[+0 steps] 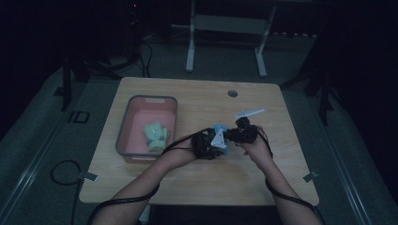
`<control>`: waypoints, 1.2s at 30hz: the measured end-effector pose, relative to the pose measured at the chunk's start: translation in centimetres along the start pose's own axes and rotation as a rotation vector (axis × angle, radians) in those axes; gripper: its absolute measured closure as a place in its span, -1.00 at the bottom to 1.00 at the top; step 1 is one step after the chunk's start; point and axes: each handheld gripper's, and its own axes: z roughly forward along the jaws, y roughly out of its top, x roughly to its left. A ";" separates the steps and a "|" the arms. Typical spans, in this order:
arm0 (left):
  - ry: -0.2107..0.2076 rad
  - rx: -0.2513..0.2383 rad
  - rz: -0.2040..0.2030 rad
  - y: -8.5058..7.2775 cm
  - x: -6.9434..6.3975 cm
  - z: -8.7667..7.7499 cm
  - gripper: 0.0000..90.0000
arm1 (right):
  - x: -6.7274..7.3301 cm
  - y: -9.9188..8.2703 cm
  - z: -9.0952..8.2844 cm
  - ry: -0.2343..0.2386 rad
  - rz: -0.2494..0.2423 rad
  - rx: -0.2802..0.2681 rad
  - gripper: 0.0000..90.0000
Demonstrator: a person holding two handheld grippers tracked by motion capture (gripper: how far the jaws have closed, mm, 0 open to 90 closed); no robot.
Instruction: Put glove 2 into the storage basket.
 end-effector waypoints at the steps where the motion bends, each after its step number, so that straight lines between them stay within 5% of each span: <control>1: 0.005 0.000 0.004 0.0 0.1 -0.2 0.69 | 0.2 0.3 0.0 0.000 -0.003 0.000 0.71; 14: 0.022 0.035 0.007 -0.3 0.9 -3.3 0.69 | 2.0 3.2 0.5 0.032 -0.046 -0.009 0.71; 36: 0.097 0.081 -0.071 -5.0 3.0 -9.3 0.69 | 6.5 9.4 5.0 0.105 -0.144 -0.017 0.72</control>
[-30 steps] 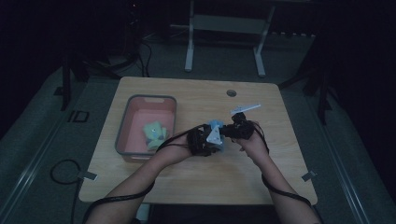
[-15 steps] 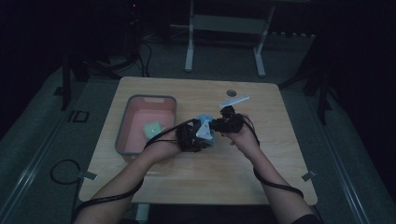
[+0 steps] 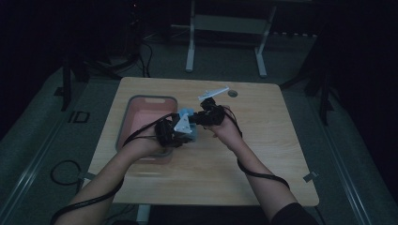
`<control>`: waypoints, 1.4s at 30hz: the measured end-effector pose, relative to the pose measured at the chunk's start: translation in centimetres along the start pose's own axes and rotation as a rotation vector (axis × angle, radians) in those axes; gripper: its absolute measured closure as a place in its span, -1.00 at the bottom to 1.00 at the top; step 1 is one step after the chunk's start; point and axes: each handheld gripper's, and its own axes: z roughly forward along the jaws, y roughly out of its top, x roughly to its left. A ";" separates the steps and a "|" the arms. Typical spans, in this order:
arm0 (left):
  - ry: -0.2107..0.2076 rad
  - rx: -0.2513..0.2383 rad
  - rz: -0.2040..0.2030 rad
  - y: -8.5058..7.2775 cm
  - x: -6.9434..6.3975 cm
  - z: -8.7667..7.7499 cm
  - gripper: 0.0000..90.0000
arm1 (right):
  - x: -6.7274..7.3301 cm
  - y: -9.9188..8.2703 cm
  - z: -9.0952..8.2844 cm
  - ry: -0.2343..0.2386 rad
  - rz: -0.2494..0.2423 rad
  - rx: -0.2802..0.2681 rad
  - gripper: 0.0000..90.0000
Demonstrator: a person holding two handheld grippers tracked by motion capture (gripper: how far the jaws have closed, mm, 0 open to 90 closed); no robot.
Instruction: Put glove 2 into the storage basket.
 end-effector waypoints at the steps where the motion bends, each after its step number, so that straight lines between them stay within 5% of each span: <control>1: 0.005 0.002 -0.005 -0.3 0.2 -0.2 0.68 | 0.2 0.2 0.3 0.002 -0.002 -0.002 0.72; 17: 0.023 0.045 -0.052 -3.6 1.7 -1.5 0.68 | 1.7 2.9 4.4 0.038 -0.024 0.006 0.72; 23: 0.031 0.057 -0.092 -6.0 2.5 -1.9 0.68 | 2.4 3.9 6.3 0.051 -0.028 0.003 0.72; 36: 0.004 0.115 -0.120 -8.7 2.7 0.6 0.68 | 1.6 2.5 10.3 0.085 0.036 0.057 0.72; 42: -0.003 0.129 -0.136 -9.5 2.8 1.1 0.68 | 1.4 2.1 11.8 0.059 0.019 0.094 0.72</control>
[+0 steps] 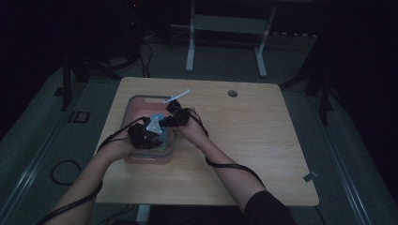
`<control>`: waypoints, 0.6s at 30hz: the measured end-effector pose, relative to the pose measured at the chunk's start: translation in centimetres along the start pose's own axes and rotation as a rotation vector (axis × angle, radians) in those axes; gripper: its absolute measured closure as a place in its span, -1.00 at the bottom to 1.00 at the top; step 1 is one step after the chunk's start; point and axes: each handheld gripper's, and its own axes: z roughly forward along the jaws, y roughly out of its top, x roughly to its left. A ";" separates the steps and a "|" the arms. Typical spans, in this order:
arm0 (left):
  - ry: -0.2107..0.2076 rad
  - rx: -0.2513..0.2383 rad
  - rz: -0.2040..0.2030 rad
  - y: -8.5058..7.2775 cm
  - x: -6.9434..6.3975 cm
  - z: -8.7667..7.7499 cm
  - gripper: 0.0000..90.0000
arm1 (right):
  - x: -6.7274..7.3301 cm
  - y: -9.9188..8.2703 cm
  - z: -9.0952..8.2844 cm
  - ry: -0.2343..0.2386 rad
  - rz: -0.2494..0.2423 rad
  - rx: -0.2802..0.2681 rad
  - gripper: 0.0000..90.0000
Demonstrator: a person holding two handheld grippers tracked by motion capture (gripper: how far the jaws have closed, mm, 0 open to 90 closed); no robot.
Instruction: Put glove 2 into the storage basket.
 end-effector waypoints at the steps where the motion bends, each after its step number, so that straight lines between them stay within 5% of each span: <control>1: -0.003 0.001 -0.004 -0.2 0.1 0.1 0.68 | 0.0 0.0 0.1 -0.001 0.002 0.003 0.72; 10: -0.028 0.014 -0.035 -0.7 0.3 1.3 0.65 | 0.0 -0.3 1.2 -0.019 -0.024 0.032 0.69; 18: -0.008 0.010 -0.027 -0.6 0.0 1.6 0.41 | -0.1 0.1 1.0 -0.039 -0.039 0.041 0.45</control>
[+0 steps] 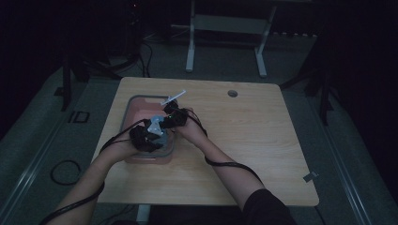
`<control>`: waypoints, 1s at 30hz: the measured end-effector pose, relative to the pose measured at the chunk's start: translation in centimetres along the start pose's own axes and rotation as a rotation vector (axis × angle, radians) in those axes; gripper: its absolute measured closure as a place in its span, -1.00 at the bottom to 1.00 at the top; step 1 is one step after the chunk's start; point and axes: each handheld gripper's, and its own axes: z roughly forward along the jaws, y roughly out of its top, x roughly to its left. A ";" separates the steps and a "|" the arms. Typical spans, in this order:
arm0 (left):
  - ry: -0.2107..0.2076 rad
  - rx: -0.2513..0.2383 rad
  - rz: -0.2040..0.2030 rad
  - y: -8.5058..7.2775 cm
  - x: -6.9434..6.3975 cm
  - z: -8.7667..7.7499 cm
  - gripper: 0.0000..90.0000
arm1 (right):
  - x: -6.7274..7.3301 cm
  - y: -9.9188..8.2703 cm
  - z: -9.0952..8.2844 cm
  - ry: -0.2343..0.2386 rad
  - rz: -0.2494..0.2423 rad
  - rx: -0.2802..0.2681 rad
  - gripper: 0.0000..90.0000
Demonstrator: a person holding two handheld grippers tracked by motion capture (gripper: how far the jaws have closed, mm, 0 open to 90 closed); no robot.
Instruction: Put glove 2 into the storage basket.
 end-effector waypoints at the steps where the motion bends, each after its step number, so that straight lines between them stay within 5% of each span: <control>1: -0.001 0.000 -0.004 0.0 0.0 0.0 0.37 | -0.1 0.1 -0.1 -0.006 -0.001 0.001 0.41; 5: 0.016 -0.008 -0.019 0.1 -0.1 -0.3 0.28 | -0.1 0.2 -0.6 -0.017 -0.002 -0.009 0.28; 9: 0.036 -0.019 -0.051 0.4 -0.3 -0.8 -0.15 | -0.3 0.7 -2.1 -0.003 0.001 -0.055 0.05; 15: 0.013 -0.059 -0.150 0.3 0.2 -1.3 -0.69 | -0.4 0.6 -3.7 0.010 0.001 -0.083 -0.16; 22: 0.036 -0.107 -0.185 1.0 0.3 -2.0 -0.95 | -0.2 -0.3 -5.6 0.099 -0.033 -0.121 -0.63; 30: 0.017 -0.184 -0.172 2.5 -0.6 -2.4 -0.95 | -0.8 -2.0 -7.1 0.060 -0.065 -0.124 -0.63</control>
